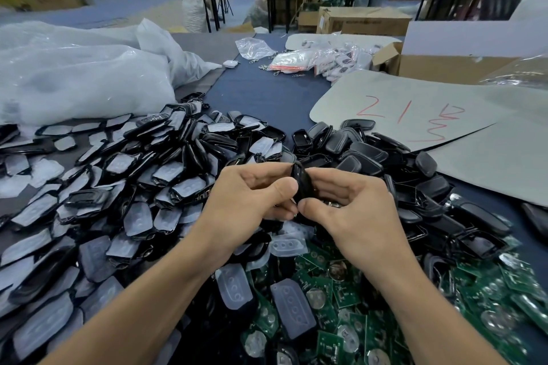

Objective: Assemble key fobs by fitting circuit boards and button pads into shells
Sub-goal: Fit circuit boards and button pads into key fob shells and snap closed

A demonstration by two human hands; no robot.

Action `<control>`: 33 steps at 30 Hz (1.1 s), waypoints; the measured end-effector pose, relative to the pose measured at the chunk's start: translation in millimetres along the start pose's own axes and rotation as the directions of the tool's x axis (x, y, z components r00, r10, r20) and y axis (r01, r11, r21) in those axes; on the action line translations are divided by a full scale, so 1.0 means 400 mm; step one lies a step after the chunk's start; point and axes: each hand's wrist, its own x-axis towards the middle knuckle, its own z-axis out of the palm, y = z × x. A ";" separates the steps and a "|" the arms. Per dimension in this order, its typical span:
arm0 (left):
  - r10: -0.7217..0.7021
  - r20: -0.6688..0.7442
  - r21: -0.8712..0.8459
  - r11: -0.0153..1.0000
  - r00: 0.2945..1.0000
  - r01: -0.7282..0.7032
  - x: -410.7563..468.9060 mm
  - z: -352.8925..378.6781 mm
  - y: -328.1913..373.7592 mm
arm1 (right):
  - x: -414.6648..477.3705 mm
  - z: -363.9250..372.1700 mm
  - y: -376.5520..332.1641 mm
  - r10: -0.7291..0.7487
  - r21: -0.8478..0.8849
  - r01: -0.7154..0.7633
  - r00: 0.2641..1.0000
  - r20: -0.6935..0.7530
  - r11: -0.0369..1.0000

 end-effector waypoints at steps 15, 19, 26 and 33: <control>-0.030 -0.143 -0.017 0.999 0.989 0.028 0.003 0.009 -0.010 | -0.006 0.004 0.016 0.061 -0.013 -0.061 0.998 -0.005 0.998; -0.064 -0.193 -0.028 0.998 0.979 0.060 0.003 0.017 -0.012 | -0.010 0.011 0.009 0.036 -0.089 -0.039 0.999 -0.030 0.995; -0.063 -0.172 -0.053 0.997 0.983 0.055 -0.006 0.022 -0.011 | -0.020 0.023 -0.011 0.013 -0.277 -0.034 0.997 -0.078 0.960; 0.022 -0.130 0.110 0.994 0.991 -0.008 -0.008 0.022 -0.014 | -0.036 0.037 -0.008 -0.135 -0.459 0.067 0.984 -0.116 0.886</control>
